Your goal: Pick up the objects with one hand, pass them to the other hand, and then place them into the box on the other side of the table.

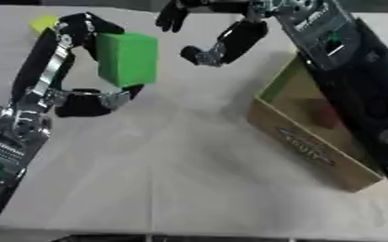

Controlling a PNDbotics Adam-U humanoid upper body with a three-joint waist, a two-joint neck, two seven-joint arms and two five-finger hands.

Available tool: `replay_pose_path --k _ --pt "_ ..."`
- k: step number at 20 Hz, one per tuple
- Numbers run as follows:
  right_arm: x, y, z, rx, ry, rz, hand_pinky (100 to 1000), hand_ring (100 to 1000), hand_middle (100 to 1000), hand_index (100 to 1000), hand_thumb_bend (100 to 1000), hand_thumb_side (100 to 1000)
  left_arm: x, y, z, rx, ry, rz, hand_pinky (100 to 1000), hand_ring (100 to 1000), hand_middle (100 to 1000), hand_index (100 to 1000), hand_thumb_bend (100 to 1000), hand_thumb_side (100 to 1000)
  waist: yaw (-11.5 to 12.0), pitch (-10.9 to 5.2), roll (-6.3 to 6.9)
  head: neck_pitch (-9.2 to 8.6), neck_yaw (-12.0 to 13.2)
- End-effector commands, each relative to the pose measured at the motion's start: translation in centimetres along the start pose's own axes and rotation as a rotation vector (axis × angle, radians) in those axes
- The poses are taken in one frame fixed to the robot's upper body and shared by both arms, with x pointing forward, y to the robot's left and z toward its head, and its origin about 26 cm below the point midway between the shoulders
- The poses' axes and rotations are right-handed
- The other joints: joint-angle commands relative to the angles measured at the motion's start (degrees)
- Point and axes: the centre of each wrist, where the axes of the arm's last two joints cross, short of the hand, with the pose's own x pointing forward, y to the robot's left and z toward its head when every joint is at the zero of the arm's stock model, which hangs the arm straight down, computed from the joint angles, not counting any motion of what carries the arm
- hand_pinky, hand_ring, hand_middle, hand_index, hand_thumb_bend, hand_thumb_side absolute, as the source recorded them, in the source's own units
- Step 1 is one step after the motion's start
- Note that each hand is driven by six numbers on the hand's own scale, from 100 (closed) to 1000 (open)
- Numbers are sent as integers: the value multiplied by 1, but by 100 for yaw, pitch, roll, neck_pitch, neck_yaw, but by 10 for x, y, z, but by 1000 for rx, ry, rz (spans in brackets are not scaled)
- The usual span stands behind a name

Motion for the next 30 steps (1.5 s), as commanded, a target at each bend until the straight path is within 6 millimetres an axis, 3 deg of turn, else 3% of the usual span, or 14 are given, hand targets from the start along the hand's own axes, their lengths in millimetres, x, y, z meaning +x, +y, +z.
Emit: replay_pose_path --k 1,15,30 --pt "6 -11 0 -9 -10 40 1000 796 774 866 164 224 8 4 -7 8 -45 -9 466 415 358 555 100 100 19 -151 -74 -37 -33" --pt "12 -14 -4 -28 -36 54 1000 800 776 879 254 276 7 -6 -10 -15 -45 7 461 411 353 553 100 101 78 -138 -85 -38 -89" --pt "14 -11 -7 29 -51 7 1000 804 779 886 244 263 11 -9 -14 1 -64 3 461 412 352 551 100 100 118 -104 -82 -31 -124"
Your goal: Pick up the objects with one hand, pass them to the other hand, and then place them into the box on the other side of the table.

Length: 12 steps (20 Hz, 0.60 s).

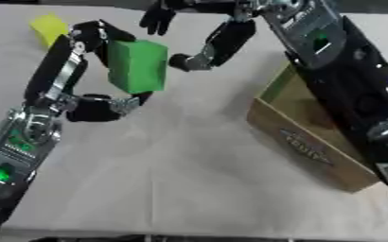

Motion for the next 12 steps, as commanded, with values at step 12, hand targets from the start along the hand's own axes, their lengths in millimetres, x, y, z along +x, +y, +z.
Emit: replay_pose_path --k 12 --pt "7 -9 7 -4 -5 60 1000 843 846 906 290 258 21 9 -10 12 -119 -43 464 416 354 548 100 100 49 -91 -84 -38 -101"
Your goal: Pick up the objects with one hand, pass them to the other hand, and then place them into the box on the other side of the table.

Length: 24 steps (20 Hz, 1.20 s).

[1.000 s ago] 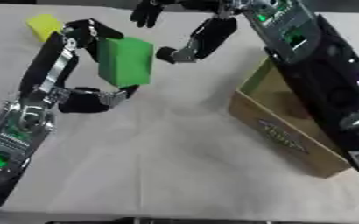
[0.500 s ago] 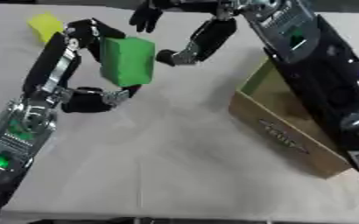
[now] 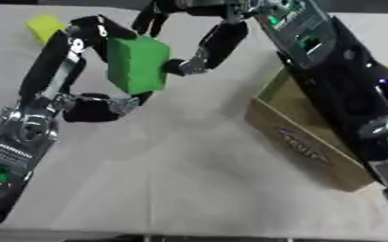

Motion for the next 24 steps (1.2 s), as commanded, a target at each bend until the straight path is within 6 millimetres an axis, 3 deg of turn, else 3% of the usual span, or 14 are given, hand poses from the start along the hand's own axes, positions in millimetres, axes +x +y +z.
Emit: replay_pose_path --k 1,24 --pt "7 -11 9 -18 3 51 1000 844 849 907 290 255 11 7 -7 18 -50 -1 464 416 353 548 100 100 8 -91 -70 -39 -22" --pt "3 -3 5 93 -8 -2 1000 851 859 908 201 198 20 3 -12 -28 -123 -5 460 415 344 539 100 100 53 -57 -91 -30 -127"
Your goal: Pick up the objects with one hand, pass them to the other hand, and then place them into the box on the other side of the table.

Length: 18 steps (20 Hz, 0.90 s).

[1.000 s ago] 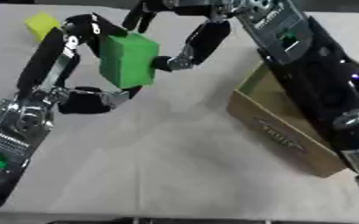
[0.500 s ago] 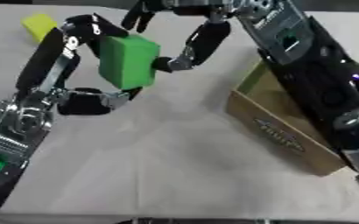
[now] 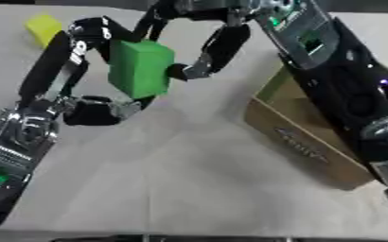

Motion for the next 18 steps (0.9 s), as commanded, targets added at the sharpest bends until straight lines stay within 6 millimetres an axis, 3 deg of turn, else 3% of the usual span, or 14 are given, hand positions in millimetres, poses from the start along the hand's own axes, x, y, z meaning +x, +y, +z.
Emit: replay_pose_path --k 1,9,18 --pt "3 -6 -1 27 -5 31 1000 850 857 907 193 192 13 6 -9 6 -72 -9 460 415 344 539 100 100 11 -61 -73 -27 -30" --pt "2 2 -8 50 -23 -37 1000 823 770 857 100 210 14 4 -10 -17 -82 -11 459 414 342 538 100 100 23 -58 -75 -25 -54" --pt "8 -8 2 -3 -35 -119 1000 748 499 630 100 301 8 1 -7 -27 -43 -16 463 418 344 542 100 100 17 -56 -79 -24 -18"
